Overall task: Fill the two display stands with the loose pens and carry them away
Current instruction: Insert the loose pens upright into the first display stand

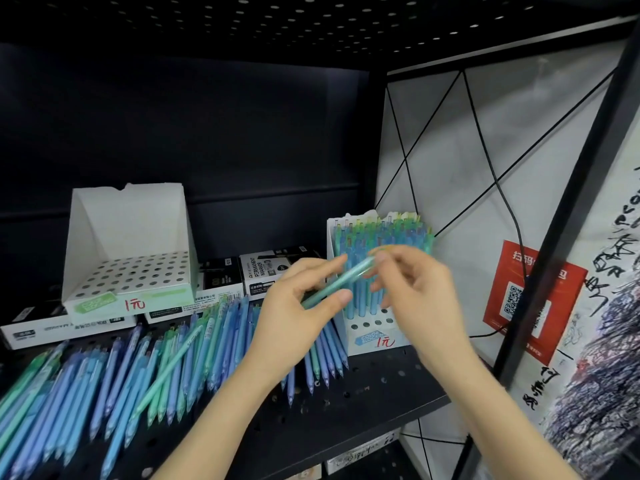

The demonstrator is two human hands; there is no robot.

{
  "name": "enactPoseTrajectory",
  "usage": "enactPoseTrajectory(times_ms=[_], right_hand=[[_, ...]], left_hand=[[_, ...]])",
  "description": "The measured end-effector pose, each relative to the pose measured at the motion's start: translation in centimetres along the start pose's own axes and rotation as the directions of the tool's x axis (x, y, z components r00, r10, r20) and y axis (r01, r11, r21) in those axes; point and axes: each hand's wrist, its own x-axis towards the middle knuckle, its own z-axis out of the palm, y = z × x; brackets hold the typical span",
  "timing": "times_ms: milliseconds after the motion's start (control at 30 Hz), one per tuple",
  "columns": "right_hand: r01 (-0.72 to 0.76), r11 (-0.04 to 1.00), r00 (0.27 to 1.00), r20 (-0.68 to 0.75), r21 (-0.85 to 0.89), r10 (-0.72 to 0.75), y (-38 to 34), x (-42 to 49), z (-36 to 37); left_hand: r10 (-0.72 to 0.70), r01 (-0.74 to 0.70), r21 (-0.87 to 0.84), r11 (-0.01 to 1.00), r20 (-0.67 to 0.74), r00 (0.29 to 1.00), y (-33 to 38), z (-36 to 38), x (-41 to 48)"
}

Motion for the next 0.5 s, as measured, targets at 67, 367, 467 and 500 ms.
enactPoseTrajectory(times_ms=[67, 367, 467, 500], right_hand=[[-0.032, 0.995, 0.988, -0.147, 0.098, 0.047, 0.1, 0.8, -1.7], [0.103, 0.915, 0.953, -0.224, -0.39, -0.203, 2.1, 2.7, -3.8], [0.136, 0.869, 0.966, -0.131, -0.476, -0.223, 2.6, 2.8, -3.4], [0.145, 0.864, 0.967, -0.115, -0.481, -0.226, 2.7, 2.9, -3.2]], left_hand=[[-0.049, 0.047, 0.128, 0.991, 0.01, 0.999, -0.5, -0.1, 0.0], [-0.142, 0.04, 0.555, 0.831, 0.142, 0.98, -2.3, 1.2, 0.3], [-0.146, 0.035, 0.578, 0.815, 0.146, 0.979, -2.7, 1.5, 0.4], [-0.147, 0.034, 0.582, 0.812, 0.148, 0.978, -2.8, 1.5, 0.4]])
